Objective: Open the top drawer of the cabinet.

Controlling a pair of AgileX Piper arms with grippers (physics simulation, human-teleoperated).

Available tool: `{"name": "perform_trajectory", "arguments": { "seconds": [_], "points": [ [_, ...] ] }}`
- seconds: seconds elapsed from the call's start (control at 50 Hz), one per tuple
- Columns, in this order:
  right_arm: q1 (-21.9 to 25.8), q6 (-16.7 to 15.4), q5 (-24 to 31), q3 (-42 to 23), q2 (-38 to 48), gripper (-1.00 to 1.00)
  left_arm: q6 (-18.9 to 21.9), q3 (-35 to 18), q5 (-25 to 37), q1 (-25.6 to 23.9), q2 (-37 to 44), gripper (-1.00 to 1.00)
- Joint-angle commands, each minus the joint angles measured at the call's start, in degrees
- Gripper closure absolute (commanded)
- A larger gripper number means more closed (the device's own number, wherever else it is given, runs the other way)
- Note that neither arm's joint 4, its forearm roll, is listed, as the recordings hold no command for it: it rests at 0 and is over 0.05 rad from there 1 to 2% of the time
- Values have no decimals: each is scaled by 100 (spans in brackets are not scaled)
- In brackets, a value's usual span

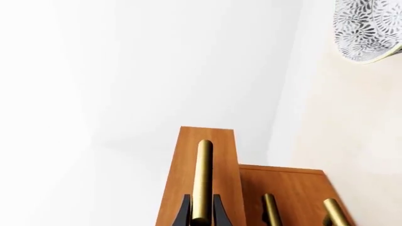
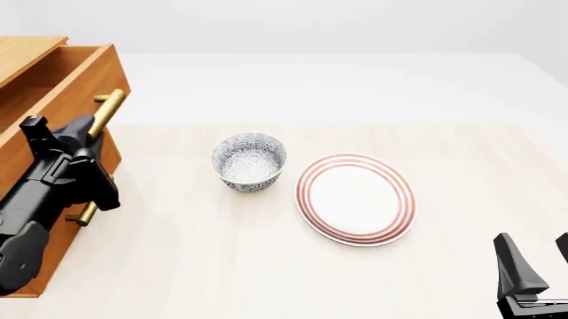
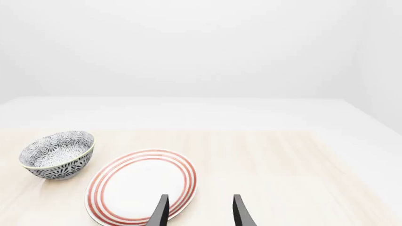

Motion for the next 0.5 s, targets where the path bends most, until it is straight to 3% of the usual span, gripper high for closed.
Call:
{"name": "perform_trajectory", "arguments": {
  "seconds": [0.02,0.5],
  "points": [
    [-1,0,0,0,-1,-100,-79,-275,-38,-304,123,100],
    [0,1,0,0,0,-100,50,26,16,-491,-263,100]
  ]
}}
